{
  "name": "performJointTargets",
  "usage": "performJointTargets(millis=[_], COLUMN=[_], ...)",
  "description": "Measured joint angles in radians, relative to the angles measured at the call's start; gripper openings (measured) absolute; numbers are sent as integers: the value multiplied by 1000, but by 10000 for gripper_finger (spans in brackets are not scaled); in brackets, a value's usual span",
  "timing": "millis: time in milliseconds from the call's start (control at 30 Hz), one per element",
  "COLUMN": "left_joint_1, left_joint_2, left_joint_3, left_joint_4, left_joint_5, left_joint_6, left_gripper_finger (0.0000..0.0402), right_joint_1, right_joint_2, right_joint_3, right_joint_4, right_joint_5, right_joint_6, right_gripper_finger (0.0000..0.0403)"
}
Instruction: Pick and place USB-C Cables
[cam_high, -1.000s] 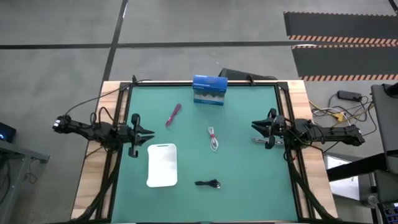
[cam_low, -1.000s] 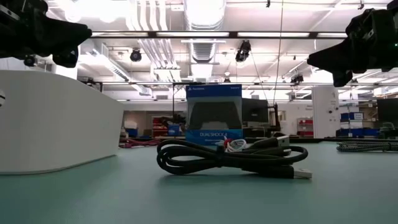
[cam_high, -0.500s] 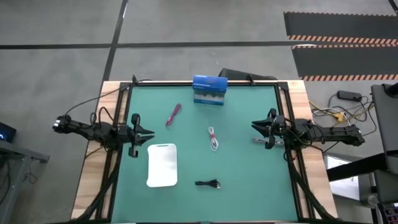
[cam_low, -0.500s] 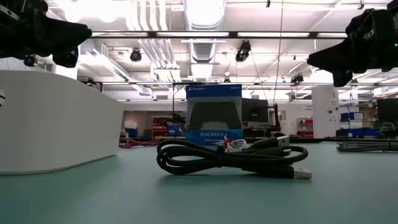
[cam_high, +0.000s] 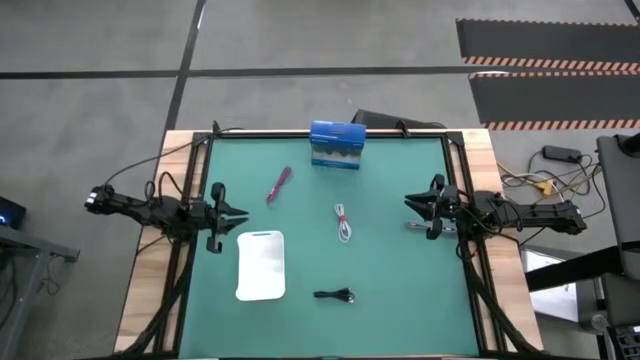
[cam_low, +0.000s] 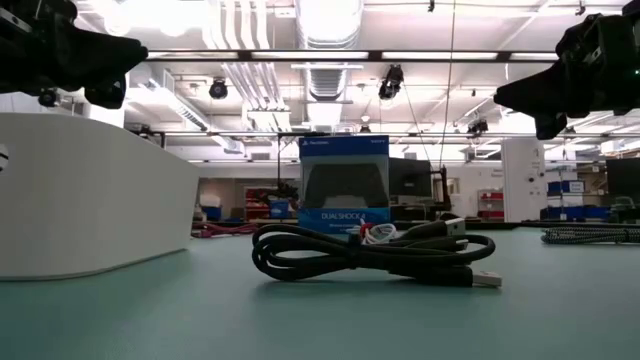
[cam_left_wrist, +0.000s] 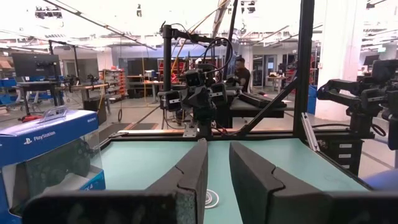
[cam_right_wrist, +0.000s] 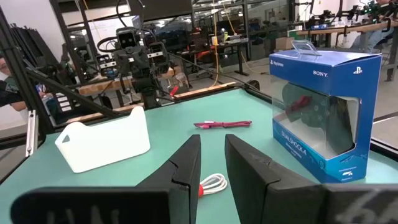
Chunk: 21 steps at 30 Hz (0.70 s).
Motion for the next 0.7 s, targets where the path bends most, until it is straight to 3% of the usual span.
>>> performJointTargets(millis=[267,433,533,700], left_joint_1=[0,0,0,0], left_joint_2=[0,0,3,5], left_joint_3=[0,0,0,0], left_joint_4=[0,4,41,91], left_joint_5=[0,0,0,0], left_joint_6=[0,-1,-111,-312], left_gripper_finger=[52,52,52,52], right_joint_1=[0,0,0,0], right_joint_2=[0,0,0,0], right_joint_3=[0,0,0,0], right_joint_4=[0,-3,-2,-1], right_joint_5=[0,-39,-36,-34], right_joint_6=[10,351,459,479], right_gripper_finger=[63,63,63,63])
